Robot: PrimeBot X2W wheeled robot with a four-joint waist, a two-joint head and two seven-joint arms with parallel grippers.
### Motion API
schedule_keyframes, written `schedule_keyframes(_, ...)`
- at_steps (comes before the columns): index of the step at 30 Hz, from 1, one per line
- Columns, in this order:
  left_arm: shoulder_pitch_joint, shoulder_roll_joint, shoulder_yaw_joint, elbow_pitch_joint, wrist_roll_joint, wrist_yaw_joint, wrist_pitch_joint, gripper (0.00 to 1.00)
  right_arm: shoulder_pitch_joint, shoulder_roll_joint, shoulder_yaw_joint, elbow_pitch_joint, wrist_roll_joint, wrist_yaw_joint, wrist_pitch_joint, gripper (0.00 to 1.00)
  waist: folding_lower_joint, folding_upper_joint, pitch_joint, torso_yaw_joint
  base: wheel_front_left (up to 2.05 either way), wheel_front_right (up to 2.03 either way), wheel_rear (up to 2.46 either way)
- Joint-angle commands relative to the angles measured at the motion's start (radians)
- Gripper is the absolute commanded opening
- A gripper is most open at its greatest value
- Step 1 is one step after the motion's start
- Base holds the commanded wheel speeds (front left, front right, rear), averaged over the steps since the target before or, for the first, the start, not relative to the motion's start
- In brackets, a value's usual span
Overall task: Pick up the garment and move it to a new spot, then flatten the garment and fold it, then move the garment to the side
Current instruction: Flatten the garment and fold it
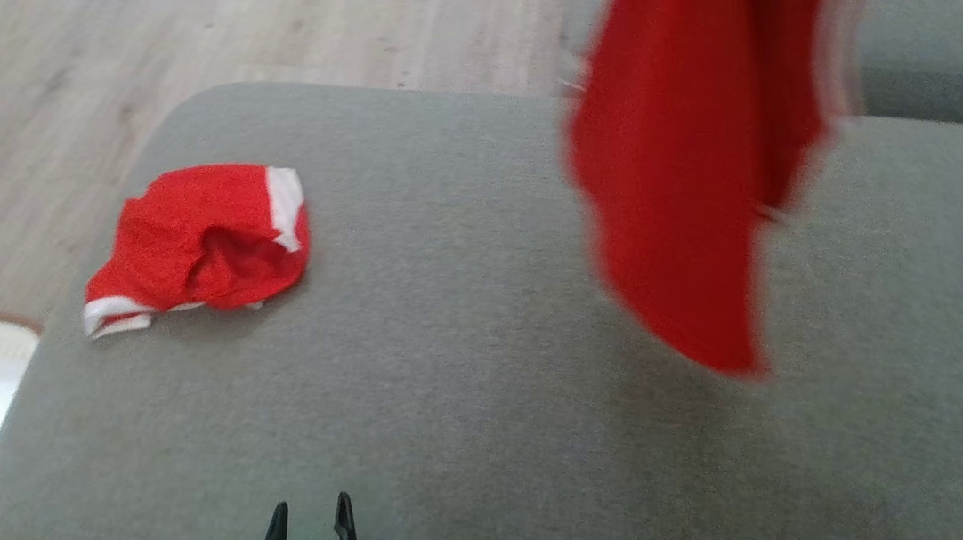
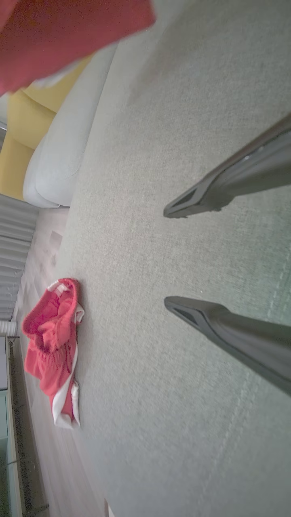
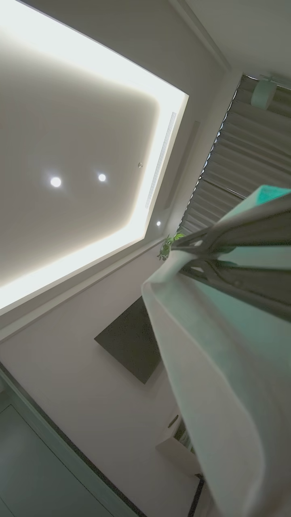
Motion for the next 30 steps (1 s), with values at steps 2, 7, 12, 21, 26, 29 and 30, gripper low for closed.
schedule_keyframes(2, -0.009, 0.001, 0.034, -0.019, 0.012, 0.001, -0.005, 1.00, -0.032, -0.028, -0.021, -0.025, -0.002, -0.001, -0.005, 0.00, 0.0000, 0.0000, -0.012, 0.050, 0.00, 0.00, 0.00)
schedule_keyframes(7, 0.006, 0.001, 0.054, -0.027, 0.011, 0.004, -0.005, 1.00, 0.093, -0.118, -0.058, 0.003, 0.004, -0.001, -0.005, 0.00, 0.0000, 0.0000, -0.005, 0.035, 0.00, 0.00, 0.00)
schedule_keyframes(12, -0.009, 0.001, 0.064, -0.036, 0.014, -0.004, -0.005, 1.00, 0.349, -0.189, -0.129, 0.056, 0.034, -0.001, -0.005, 0.00, 0.0000, 0.0000, 0.040, -0.015, 0.00, 0.00, 0.00)
schedule_keyframes(21, -0.075, 0.001, 0.051, -0.037, 0.035, -0.028, -0.005, 1.00, 0.838, -0.117, -0.303, 0.101, 0.050, -0.001, -0.005, 0.06, 0.0000, 0.0000, 0.098, -0.102, 0.00, 0.00, 0.00)
schedule_keyframes(26, -0.099, 0.001, 0.043, -0.035, 0.042, -0.039, -0.005, 1.00, 0.970, -0.022, -0.432, 0.085, 0.017, -0.001, -0.005, 1.00, 0.0000, 0.0000, 0.098, -0.170, 0.00, 0.00, 0.00)
schedule_keyframes(29, -0.109, 0.001, 0.034, -0.034, 0.036, -0.040, -0.005, 1.00, 1.007, 0.032, -0.497, 0.034, -0.030, -0.001, -0.005, 1.00, 0.0000, 0.0000, 0.095, -0.203, 0.00, 0.00, 0.00)
schedule_keyframes(30, -0.113, 0.001, 0.032, -0.035, 0.029, -0.040, -0.005, 1.00, 1.015, 0.053, -0.513, 0.007, -0.046, -0.001, -0.005, 1.00, 0.0000, 0.0000, 0.095, -0.213, 0.00, 0.00, 0.00)
